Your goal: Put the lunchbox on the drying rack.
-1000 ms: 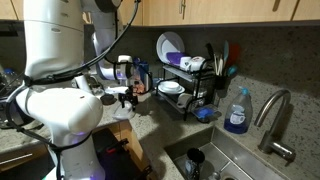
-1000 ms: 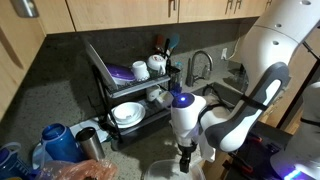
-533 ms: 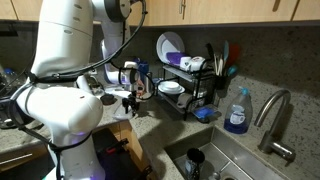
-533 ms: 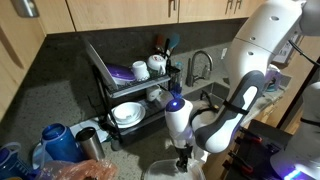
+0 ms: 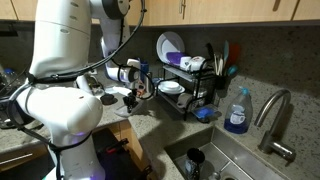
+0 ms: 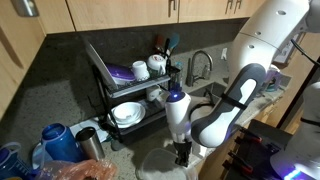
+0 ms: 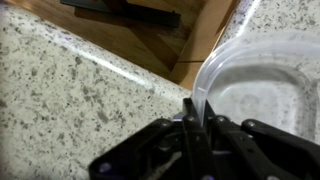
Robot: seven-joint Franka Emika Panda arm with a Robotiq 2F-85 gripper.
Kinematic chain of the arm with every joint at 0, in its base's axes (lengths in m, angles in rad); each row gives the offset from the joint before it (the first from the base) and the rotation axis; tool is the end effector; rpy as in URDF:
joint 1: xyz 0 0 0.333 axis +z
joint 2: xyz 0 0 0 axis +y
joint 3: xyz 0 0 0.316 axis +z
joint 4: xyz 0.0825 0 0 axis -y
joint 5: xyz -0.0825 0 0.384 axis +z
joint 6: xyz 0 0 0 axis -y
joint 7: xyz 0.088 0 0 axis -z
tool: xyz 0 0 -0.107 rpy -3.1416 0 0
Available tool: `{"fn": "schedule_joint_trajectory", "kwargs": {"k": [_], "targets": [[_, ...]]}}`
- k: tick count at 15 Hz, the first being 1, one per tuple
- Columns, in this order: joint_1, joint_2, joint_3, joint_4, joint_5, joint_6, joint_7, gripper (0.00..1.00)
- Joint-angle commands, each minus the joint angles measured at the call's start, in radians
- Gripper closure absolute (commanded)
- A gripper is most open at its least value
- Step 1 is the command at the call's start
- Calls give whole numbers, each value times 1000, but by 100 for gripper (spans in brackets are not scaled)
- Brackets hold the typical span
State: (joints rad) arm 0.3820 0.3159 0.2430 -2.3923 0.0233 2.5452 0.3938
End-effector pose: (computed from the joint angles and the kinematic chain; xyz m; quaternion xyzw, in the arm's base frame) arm 0.3889 0.2876 0.1786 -0.9908 -0.1020 0.0886 0.0004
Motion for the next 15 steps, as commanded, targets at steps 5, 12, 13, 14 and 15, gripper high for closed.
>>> {"fn": "schedule_joint_trajectory", "kwargs": {"k": [5,12,13,14,15], "targets": [[-113,-85,39,-125,261,37,-161,98],[-277,-165,80,-209,703,17,-496,98],[-289,-178,73,-215,760,18,-548,98],[-296,-200,64,-223,813,5,-592,98],[-300,-214,54,-226,861,0,-637,98]]}}
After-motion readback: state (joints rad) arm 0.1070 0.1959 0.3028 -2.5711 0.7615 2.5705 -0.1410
